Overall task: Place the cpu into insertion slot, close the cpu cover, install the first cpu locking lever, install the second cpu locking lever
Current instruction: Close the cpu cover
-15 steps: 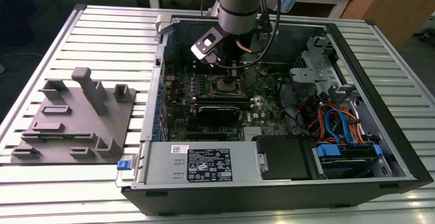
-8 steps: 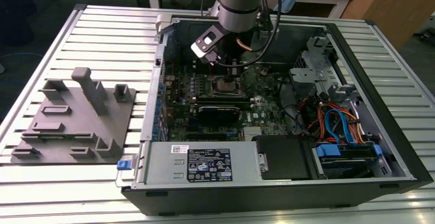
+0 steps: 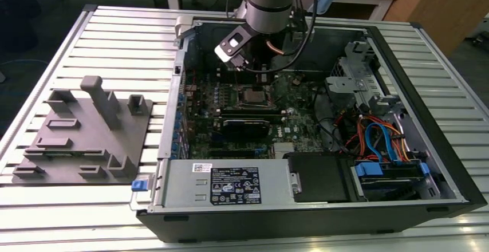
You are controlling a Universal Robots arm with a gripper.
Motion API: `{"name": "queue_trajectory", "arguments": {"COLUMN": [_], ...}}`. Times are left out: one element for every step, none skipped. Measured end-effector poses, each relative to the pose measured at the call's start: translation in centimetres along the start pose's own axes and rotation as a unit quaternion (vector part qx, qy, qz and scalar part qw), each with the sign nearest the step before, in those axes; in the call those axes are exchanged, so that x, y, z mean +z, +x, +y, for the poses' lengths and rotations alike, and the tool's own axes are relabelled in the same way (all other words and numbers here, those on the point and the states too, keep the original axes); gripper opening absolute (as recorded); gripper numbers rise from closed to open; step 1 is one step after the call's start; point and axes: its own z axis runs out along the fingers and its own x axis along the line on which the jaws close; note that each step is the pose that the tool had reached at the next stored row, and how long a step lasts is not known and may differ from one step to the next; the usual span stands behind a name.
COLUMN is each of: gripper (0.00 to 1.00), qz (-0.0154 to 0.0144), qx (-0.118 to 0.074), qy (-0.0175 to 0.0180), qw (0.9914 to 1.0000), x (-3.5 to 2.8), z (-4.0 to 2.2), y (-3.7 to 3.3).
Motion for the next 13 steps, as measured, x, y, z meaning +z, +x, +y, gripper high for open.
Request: {"name": "queue_trajectory", "arguments": {"gripper": [0.1, 0.1, 0.1, 0.1, 0.1, 0.1, 0.1, 0.1, 0.1, 0.1, 0.1, 0.1, 0.1], "qz": [0.0, 0.0001, 0.0002, 0.0002, 0.0001, 0.0, 0.0, 0.0001, 0.0, 0.0, 0.0001, 0.0, 0.0001], "qx": [0.0, 0.0, 0.0, 0.0, 0.0, 0.0, 0.0, 0.0, 0.0, 0.0, 0.0, 0.0, 0.0], "qy": [0.0, -0.0001, -0.0001, -0.0001, -0.0001, 0.0, 0.0, 0.0, 0.0, 0.0, 0.0, 0.0, 0.0], "qw": [1.0, 1.0, 1.0, 1.0, 1.0, 1.0, 1.0, 1.0, 1.0, 1.0, 1.0, 1.0, 1.0], "x": [-0.05, -0.07, -0.07, -0.07, -0.08, -0.09, -0.1, -0.1, -0.11, -0.11, -0.11, -0.12, -0.12], "z": [0.0, 0.0, 0.01, 0.0, 0.0, 0.0, 0.0, 0.0, 0.0, 0.0, 0.0, 0.0, 0.0], "y": [0.0, 0.01, 0.01, 0.01, 0.01, 0.0, 0.01, 0.01, 0.0, 0.0, 0.0, 0.01, 0.01]}}
